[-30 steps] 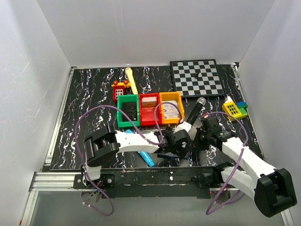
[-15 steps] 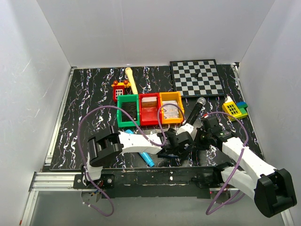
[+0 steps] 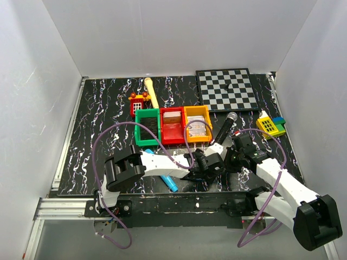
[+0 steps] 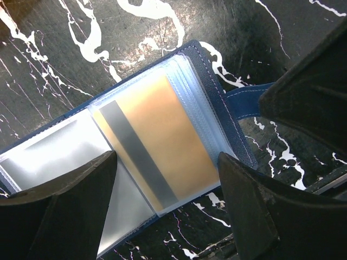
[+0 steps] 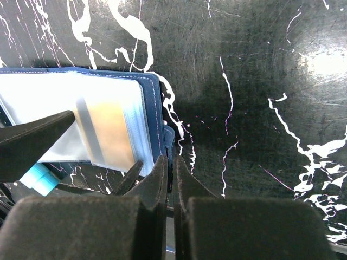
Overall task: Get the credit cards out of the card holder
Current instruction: Remove the credit card from the card holder.
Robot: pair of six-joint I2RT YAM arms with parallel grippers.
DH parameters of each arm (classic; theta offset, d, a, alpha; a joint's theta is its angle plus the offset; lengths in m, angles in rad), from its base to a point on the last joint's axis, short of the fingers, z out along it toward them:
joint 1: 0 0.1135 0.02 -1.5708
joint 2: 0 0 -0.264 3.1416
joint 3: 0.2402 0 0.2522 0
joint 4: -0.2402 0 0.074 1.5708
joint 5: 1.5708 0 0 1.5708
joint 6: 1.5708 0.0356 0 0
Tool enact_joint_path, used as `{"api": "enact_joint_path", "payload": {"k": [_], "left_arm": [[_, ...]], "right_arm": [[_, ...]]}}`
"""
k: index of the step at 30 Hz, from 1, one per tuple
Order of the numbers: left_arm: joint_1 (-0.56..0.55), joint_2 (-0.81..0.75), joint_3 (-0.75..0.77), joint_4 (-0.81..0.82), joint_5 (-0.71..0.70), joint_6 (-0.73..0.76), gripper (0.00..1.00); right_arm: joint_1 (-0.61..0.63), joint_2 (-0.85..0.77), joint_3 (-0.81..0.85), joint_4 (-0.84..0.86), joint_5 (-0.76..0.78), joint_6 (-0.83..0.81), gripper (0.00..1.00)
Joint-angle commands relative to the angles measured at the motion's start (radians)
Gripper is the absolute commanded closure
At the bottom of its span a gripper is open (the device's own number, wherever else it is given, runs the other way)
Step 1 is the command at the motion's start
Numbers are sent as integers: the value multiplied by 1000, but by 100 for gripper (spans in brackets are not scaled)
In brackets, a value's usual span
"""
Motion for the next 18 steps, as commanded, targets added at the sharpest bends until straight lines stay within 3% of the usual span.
{"api": "enact_joint_path", "payload": {"k": [1, 18], "left_arm": [[-4, -37, -9, -36, -50, -16, 27], [0, -127, -72, -96, -169, -102, 21]], "right_arm": [[3, -17, -6, 12, -9, -1, 99], [3, -11, -3, 17, -14, -7, 99]]}}
